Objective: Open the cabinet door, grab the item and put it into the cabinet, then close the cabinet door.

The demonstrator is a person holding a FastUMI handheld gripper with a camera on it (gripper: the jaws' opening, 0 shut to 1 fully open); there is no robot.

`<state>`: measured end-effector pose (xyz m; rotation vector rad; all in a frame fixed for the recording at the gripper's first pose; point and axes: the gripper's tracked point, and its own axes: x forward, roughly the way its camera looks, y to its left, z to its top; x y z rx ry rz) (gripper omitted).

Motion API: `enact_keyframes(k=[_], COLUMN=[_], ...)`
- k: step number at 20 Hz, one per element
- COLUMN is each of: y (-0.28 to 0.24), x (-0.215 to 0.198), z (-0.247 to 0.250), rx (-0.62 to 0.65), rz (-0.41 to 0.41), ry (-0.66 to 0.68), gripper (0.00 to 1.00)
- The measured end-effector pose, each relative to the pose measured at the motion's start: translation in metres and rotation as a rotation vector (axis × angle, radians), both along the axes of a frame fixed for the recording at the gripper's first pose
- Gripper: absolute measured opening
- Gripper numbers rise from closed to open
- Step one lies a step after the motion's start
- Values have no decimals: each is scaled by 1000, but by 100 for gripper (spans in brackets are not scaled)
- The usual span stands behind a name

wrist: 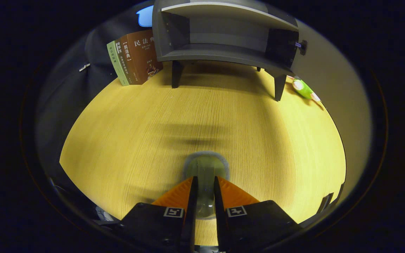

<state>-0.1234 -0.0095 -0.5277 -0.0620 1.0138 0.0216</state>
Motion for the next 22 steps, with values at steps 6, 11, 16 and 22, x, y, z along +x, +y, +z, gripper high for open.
enact_keyframes(k=[6, 11, 16, 22], y=[-1, -2, -11, -26], x=[0, 35, 110, 202], z=[7, 106, 247, 375], rx=[18, 45, 36, -6], rz=[-10, -11, -2, 25], ry=[14, -147, -435, -724], gripper=[13, 13, 13, 13])
